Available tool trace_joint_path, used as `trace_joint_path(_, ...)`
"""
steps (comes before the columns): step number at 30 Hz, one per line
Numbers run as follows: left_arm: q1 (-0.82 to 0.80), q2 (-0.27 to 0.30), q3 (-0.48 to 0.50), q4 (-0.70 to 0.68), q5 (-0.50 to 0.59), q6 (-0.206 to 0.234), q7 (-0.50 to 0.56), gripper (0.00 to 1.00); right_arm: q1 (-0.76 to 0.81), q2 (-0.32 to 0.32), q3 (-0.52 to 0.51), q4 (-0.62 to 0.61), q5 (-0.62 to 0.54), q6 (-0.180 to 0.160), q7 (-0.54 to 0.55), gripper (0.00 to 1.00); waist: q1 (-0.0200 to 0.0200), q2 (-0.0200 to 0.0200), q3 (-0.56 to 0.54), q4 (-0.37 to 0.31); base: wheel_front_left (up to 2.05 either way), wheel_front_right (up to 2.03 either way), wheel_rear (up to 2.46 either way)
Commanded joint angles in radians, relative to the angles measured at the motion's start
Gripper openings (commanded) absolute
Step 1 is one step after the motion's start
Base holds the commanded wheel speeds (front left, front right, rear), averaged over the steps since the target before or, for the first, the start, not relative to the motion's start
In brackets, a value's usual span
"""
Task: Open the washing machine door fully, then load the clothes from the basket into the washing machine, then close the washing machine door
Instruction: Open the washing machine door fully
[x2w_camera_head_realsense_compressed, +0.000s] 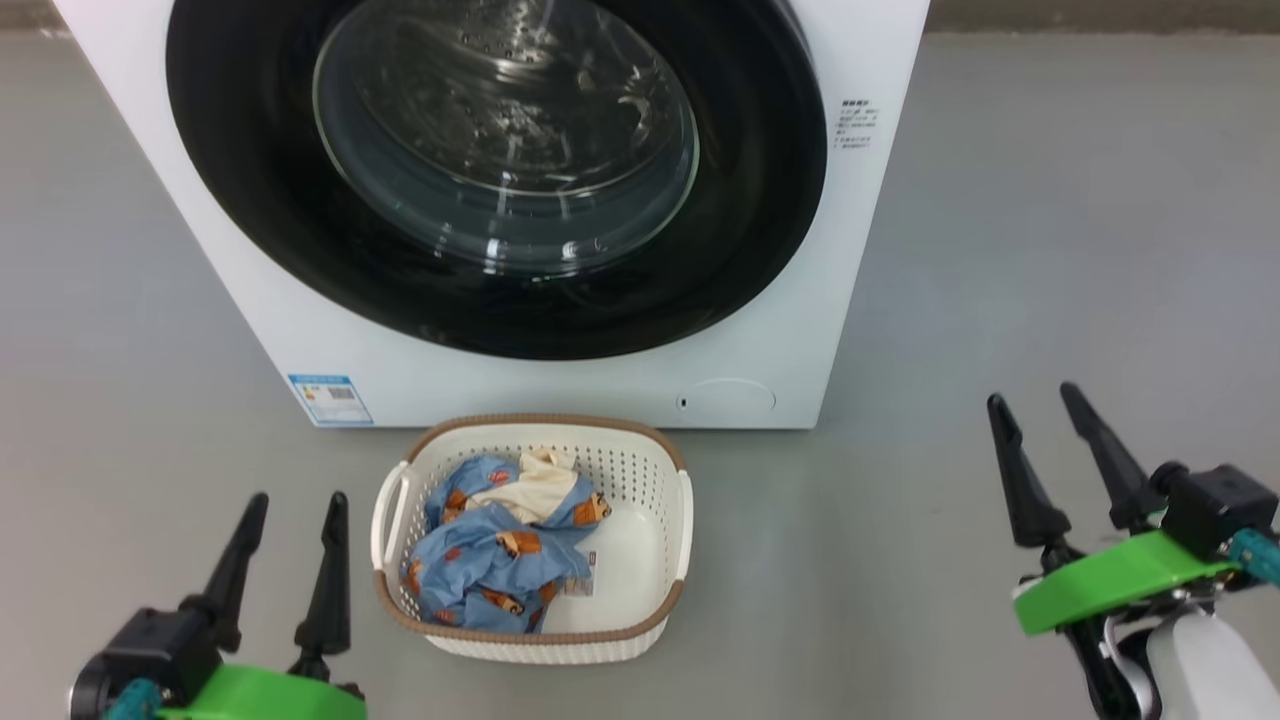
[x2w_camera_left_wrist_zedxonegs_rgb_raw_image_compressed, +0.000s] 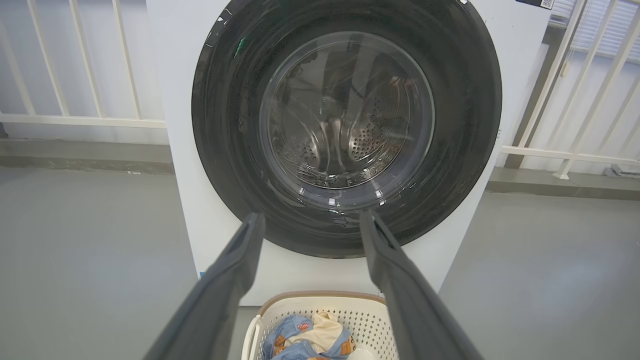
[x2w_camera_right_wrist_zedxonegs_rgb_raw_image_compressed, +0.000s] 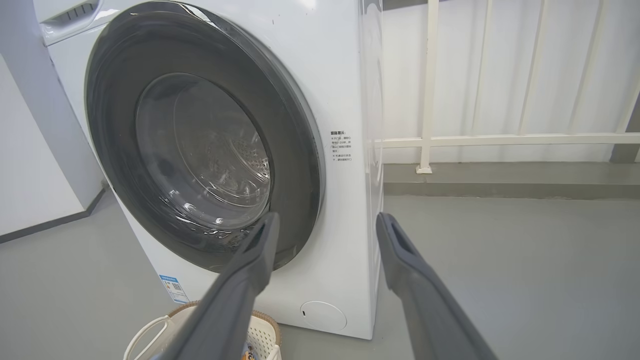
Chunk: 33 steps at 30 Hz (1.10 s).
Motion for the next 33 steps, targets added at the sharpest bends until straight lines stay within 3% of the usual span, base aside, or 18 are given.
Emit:
trace_joint_path(1, -0.058, 0.015, 0.036, -0.033, -0.005, -0.003, -0.009, 1.00, -0.042, -0.011, 0.019, -0.022, 0.015, -0.001, -0.012, 1.00, 0.0000, 0.0000, 0.022, 0.006, 0.00, 0.00, 0.00)
trace_joint_path(9, -0.090, 0.014, 0.051, -0.045, -0.004, -0.003, -0.009, 1.00, -0.120, -0.033, -0.002, -0.024, 0.066, -0.001, -0.012, 0.99, 0.0000, 0.0000, 0.083, 0.015, 0.00, 0.00, 0.00)
trace_joint_path(11, -0.097, 0.017, 0.050, -0.048, -0.001, -0.003, -0.009, 1.00, -0.142, -0.039, -0.007, -0.023, 0.082, -0.001, -0.012, 0.58, 0.0000, 0.0000, 0.098, 0.016, 0.00, 0.00, 0.00)
trace_joint_path(12, -0.101, 0.018, 0.050, -0.050, 0.001, -0.003, -0.009, 1.00, -0.153, -0.040, -0.010, -0.022, 0.095, -0.001, -0.012, 0.30, 0.0000, 0.0000, 0.105, 0.017, 0.00, 0.00, 0.00)
trace_joint_path(13, -0.104, 0.019, 0.050, -0.052, 0.002, -0.003, -0.009, 1.00, -0.165, -0.043, -0.013, -0.021, 0.106, -0.001, -0.012, 0.12, 0.0000, 0.0000, 0.112, 0.017, 0.00, 0.00, 0.00)
trace_joint_path(14, -0.108, 0.020, 0.049, -0.054, 0.003, -0.003, -0.009, 1.00, -0.177, -0.046, -0.016, -0.021, 0.116, -0.001, -0.012, 0.00, 0.0000, 0.0000, 0.119, 0.018, 0.00, 0.00, 0.00)
trace_joint_path(22, -0.137, 0.022, 0.039, -0.059, 0.005, -0.003, -0.009, 1.00, -0.271, -0.071, -0.020, -0.021, 0.224, -0.001, -0.012, 0.00, 0.0000, 0.0000, 0.174, 0.031, 0.00, 0.00, 0.00)
trace_joint_path(33, -0.164, 0.028, 0.028, -0.075, 0.013, -0.003, -0.009, 1.00, -0.404, -0.162, 0.034, 0.062, 0.489, -0.001, 0.002, 0.00, 0.0000, 0.0000, 0.222, 0.053, 0.00, 0.00, 0.00)
